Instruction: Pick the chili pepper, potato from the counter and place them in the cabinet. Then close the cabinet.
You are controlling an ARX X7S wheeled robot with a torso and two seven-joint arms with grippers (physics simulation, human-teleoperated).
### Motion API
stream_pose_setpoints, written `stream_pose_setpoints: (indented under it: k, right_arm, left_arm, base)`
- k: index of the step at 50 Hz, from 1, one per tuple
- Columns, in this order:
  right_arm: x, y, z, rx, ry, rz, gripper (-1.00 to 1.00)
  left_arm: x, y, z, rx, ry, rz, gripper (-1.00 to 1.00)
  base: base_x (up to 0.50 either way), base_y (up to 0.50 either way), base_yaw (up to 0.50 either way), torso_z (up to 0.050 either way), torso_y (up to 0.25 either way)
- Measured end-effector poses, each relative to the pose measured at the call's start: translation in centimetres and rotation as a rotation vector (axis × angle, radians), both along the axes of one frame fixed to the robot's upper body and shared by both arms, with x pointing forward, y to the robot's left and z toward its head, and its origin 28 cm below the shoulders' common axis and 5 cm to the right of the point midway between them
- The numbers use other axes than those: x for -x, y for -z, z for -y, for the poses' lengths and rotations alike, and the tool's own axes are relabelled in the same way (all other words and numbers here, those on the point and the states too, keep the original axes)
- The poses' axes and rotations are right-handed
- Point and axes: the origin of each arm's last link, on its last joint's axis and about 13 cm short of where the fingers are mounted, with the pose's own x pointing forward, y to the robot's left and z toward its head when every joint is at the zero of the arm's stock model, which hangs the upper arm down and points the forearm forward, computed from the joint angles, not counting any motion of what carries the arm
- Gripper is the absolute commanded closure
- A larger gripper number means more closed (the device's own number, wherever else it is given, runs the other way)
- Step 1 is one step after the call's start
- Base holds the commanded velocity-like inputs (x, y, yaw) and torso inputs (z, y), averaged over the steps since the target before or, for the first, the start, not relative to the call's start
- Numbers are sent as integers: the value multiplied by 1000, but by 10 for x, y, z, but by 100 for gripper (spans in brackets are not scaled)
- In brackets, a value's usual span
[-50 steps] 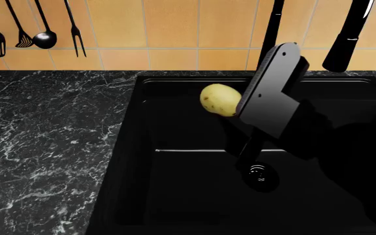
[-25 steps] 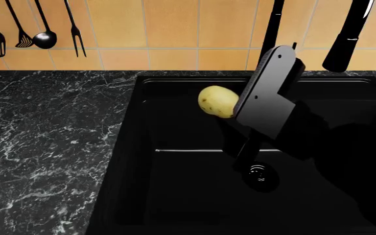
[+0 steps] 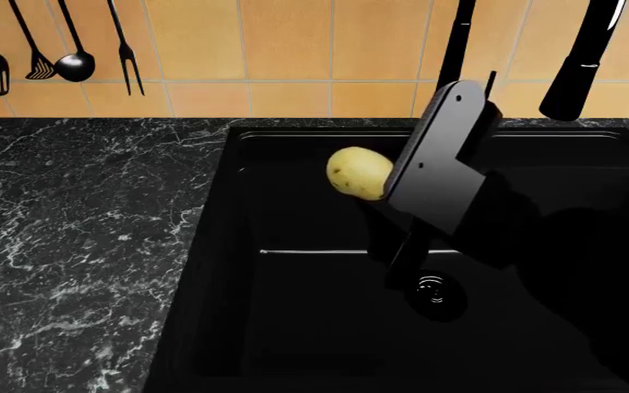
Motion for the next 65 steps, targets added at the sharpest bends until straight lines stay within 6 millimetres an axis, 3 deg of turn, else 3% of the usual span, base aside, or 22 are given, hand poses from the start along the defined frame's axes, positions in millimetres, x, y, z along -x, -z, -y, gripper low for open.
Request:
stream_pose_setpoints:
  k: [18, 63, 64, 65]
  right_arm:
    - [-3, 4, -2, 0, -4, -11, 100]
    - [-6, 9, -6, -5, -14, -25, 100]
    - [-6, 9, -6, -6, -14, -25, 100]
    - [-6, 9, -6, -6, -14, -25, 100]
  left_arm:
    - [-7, -14, -2, -16, -17, -118, 100]
    - [-31, 5, -10, -13, -75, -416, 100]
    - [-31, 5, -10, -13, -76, -416, -100]
    - [-31, 5, -11, -10, -85, -415, -100]
  base:
    - [0, 0, 0, 0, 0]
    - [0, 0, 0, 0, 0]
    - [0, 0, 3, 0, 0]
    - [0, 0, 0, 0, 0]
